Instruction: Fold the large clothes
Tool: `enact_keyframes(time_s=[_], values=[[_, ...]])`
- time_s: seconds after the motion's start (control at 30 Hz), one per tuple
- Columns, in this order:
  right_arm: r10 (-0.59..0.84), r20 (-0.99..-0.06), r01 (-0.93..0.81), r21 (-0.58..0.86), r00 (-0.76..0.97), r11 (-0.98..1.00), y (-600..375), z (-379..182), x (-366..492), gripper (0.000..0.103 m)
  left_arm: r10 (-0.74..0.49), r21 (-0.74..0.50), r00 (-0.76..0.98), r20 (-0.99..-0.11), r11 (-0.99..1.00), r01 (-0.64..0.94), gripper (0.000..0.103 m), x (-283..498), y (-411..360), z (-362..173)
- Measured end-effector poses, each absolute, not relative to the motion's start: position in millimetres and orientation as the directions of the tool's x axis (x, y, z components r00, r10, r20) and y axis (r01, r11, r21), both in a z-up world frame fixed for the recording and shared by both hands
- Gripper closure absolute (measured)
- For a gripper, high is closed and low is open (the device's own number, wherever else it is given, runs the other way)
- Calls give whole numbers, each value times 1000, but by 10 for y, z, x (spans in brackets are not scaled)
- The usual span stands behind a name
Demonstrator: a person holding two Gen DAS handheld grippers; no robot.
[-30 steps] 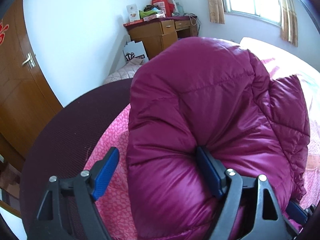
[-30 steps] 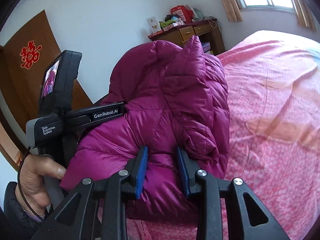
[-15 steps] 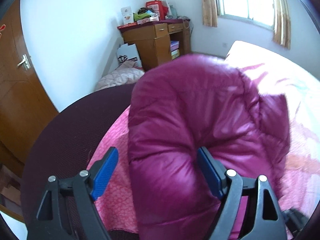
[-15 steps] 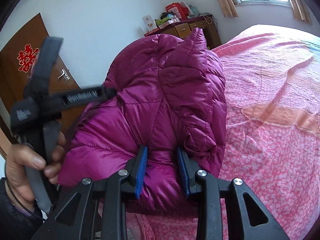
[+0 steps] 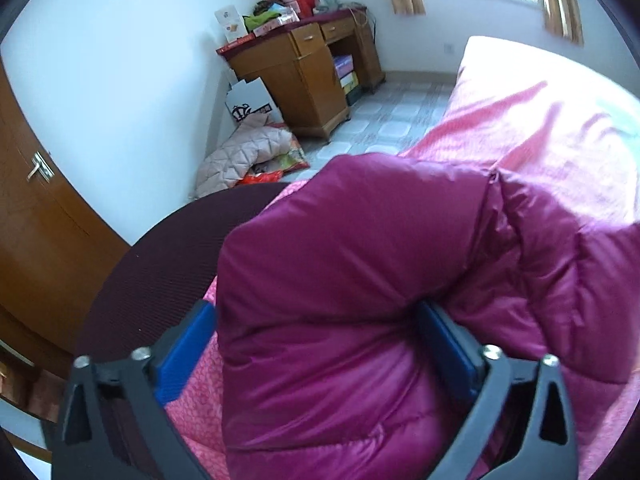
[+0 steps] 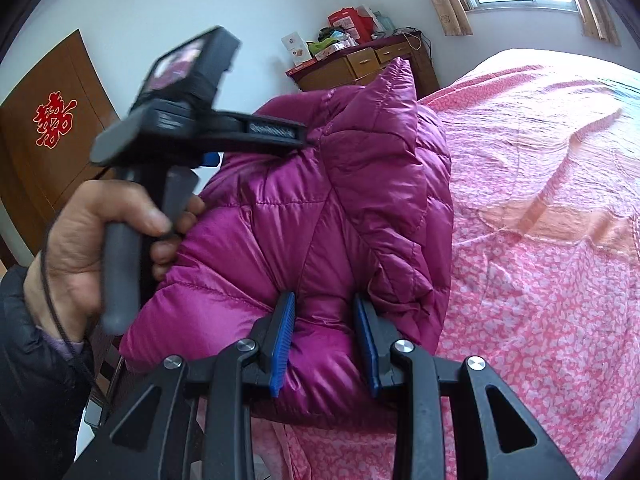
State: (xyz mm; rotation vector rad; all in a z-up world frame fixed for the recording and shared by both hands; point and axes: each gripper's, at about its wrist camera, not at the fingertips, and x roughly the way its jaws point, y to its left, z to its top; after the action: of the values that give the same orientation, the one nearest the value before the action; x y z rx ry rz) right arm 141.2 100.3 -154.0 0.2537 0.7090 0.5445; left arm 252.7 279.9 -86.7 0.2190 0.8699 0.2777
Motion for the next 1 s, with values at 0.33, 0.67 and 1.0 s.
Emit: enact_keyframes(time_s=[0.33, 0.67, 1.0], values=[[537, -569, -361, 400, 623, 843, 1011, -1499, 1382, 72, 317, 279, 594, -740, 947, -159, 0, 2600, 2797, -1012], [559, -562, -342, 450, 609, 825, 937, -1487, 1357, 70, 234, 180, 618, -751, 972, -150, 0, 2241, 2935, -764], [537, -575, -322, 438, 618, 839, 884, -1397, 1226, 67, 205, 151, 696, -689, 979, -140, 0, 1241, 2926, -618]])
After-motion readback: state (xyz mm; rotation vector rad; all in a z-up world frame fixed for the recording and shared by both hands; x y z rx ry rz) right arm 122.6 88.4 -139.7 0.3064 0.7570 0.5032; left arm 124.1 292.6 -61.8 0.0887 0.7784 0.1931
